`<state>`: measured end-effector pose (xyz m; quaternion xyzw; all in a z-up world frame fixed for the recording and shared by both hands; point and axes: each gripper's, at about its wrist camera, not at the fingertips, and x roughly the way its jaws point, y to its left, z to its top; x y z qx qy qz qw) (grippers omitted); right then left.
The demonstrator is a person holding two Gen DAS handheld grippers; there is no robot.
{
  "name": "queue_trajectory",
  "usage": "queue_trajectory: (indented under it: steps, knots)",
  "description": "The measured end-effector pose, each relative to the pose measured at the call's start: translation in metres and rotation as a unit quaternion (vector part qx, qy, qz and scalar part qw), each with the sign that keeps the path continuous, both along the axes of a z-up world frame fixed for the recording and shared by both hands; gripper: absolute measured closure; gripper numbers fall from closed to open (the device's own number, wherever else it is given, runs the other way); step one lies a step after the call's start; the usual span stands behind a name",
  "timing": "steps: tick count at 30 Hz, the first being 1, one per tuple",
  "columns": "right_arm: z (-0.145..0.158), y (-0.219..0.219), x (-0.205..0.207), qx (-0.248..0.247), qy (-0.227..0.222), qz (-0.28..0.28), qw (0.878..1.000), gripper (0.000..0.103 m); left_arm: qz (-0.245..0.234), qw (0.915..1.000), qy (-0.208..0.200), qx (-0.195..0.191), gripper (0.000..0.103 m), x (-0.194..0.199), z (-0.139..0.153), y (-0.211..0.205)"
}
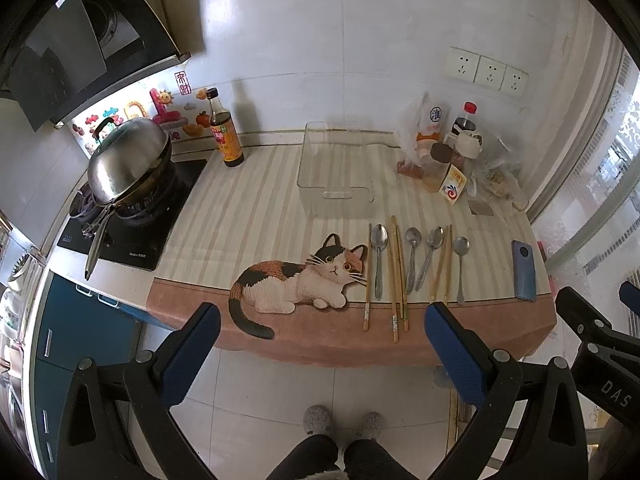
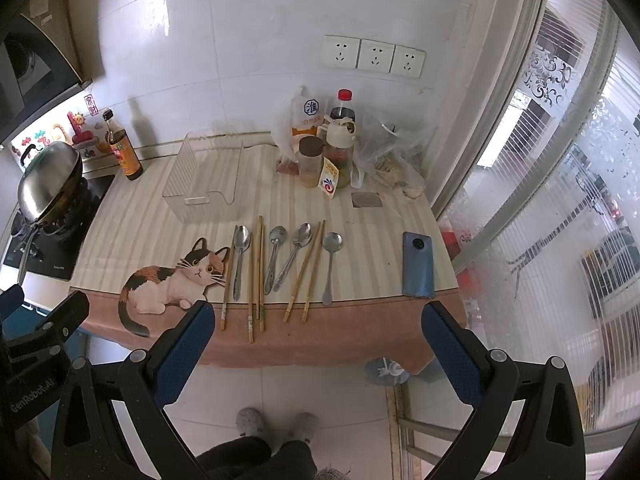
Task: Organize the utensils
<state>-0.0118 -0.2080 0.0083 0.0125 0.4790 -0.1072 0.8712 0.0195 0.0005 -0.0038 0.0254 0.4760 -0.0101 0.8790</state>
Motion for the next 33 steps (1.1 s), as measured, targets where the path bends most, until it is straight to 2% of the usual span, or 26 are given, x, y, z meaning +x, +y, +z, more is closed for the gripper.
queue_trajectory:
  steps: [18, 19, 27, 28, 33]
  knots:
    - [-0.004, -0.004, -0.004, -0.005, 0.0, -0.001, 1.0, 0.0, -0.005, 1.0, -0.001, -0.003, 0.0, 0.008, -0.007, 0.004]
    - [-0.004, -0.005, -0.005, -0.006, 0.0, -0.001, 1.0, 0.0, -0.004, 1.0, -0.005, -0.001, 0.0, -0.008, -0.009, -0.005]
    - [0.0, -0.007, -0.009, -0.007, 0.003, -0.001, 1.0, 0.0, -0.007, 0.9999, -0.008, -0.001, 0.0, -0.019, -0.018, -0.009]
    - [0.0, -0.007, -0.008, -0.007, 0.003, -0.001, 1.0, 0.0, -0.006, 1.0, -0.005, 0.0, 0.0, -0.011, -0.004, -0.01]
    - [0.001, -0.008, -0.008, -0.006, 0.003, -0.002, 1.0, 0.0, -0.007, 1.0, -0.006, -0.001, 0.0, -0.015, -0.004, -0.012]
